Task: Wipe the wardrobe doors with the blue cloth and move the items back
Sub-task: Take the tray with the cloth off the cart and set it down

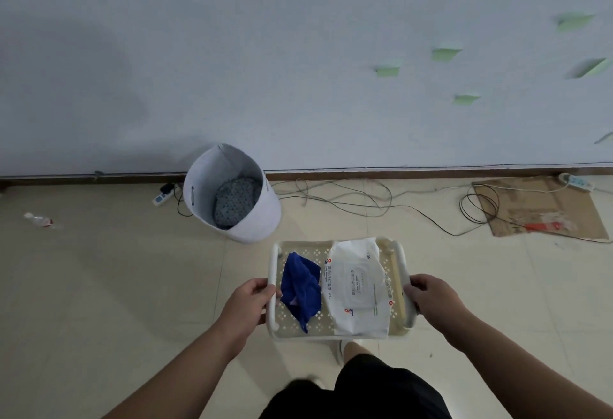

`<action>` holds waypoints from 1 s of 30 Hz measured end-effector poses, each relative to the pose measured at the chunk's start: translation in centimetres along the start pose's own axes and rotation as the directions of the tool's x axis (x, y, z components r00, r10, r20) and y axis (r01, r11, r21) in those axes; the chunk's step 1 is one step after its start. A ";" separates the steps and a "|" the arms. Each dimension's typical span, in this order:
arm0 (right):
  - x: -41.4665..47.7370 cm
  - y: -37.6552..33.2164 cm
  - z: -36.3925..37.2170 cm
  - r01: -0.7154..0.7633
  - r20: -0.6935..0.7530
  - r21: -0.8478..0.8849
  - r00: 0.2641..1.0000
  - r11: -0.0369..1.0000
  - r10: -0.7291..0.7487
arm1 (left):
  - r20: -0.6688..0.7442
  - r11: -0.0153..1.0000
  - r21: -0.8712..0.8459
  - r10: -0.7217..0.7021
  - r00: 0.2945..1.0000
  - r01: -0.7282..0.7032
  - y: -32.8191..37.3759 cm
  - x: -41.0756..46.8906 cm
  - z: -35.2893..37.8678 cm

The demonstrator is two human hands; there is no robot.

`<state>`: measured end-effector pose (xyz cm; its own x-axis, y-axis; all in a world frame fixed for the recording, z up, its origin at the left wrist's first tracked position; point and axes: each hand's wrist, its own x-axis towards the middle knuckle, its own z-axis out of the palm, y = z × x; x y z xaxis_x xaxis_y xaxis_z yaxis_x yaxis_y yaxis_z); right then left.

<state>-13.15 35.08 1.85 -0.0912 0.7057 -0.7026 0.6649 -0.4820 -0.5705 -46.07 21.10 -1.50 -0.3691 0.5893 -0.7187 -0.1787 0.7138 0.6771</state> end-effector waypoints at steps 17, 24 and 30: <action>18.6 -17.7 -2.5 -0.028 0.003 -0.079 1.000 0.996 0.028 | 0.000 0.996 -0.027 -0.090 0.996 0.089 16.6 18.1 -1.0; 27.2 -22.7 -1.4 -0.106 -0.035 -0.108 0.994 0.989 0.102 | 0.054 0.985 0.044 -0.170 0.984 0.168 22.3 28.1 -1.2; 35.1 -24.5 -1.5 -0.113 -0.089 -0.158 0.991 0.981 0.100 | 0.053 0.975 0.073 -0.213 0.976 0.209 23.4 35.6 0.7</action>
<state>-31.55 72.41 -8.23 0.0424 0.6975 -0.7153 0.7797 -0.4708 -0.4129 -62.79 59.06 -11.34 -0.2740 0.4428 -0.8537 -0.1849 0.8469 0.4986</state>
